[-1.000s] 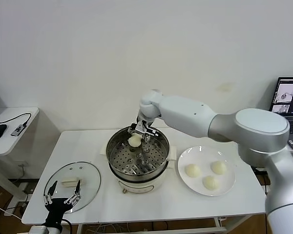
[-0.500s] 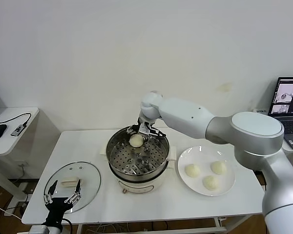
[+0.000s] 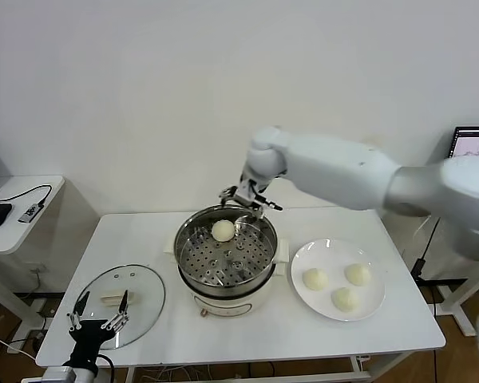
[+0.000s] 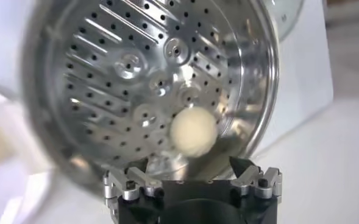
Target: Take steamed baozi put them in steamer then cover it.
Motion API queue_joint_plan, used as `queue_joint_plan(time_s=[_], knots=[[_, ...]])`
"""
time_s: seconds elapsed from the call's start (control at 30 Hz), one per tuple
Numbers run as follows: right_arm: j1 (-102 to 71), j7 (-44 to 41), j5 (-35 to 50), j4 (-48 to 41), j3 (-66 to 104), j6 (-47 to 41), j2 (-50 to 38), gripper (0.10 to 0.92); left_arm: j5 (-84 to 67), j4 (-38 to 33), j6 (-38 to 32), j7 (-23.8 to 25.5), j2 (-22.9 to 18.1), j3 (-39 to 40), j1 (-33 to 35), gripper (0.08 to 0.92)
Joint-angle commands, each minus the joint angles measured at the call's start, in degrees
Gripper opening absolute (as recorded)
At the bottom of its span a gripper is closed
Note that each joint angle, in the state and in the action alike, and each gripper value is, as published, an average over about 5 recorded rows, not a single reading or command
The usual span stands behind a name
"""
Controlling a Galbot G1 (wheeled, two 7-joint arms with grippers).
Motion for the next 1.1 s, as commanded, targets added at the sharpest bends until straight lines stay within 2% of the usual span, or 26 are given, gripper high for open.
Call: queue_joint_plan(time_s=[0.03, 0.23, 0.4, 0.77, 1.1], knots=[[4.4, -2.9, 8.7, 15.6, -1.6, -18.9, -19.9, 0.823, 0.1, 0.6, 0.0, 0.0, 0.5, -0.1, -0.3, 0.823], [-2.6, -0.5, 5.8, 17.5, -0.1, -21.2, -28.1, 0.823, 0.7, 1.1, 0.1, 0.1, 0.6, 0.4, -0.8, 0.823], [-10.4, 0.3, 1.7, 15.7, 1.3, -22.5, -29.5, 0.823, 0.9, 1.0, 0.2, 0.1, 0.4, 0.3, -0.8, 0.823], [-25.0, 0.7, -5.0, 7.6, 9.1, -20.9, -24.1, 0.823, 1.0, 0.5, 0.0, 0.2, 0.2, -1.0, 0.2, 0.823], [-30.9, 1.1, -7.9, 0.9, 14.8, -18.8, -17.3, 0.823, 1.1, 0.3, -0.1, 0.3, -0.1, -2.1, 1.0, 0.823]])
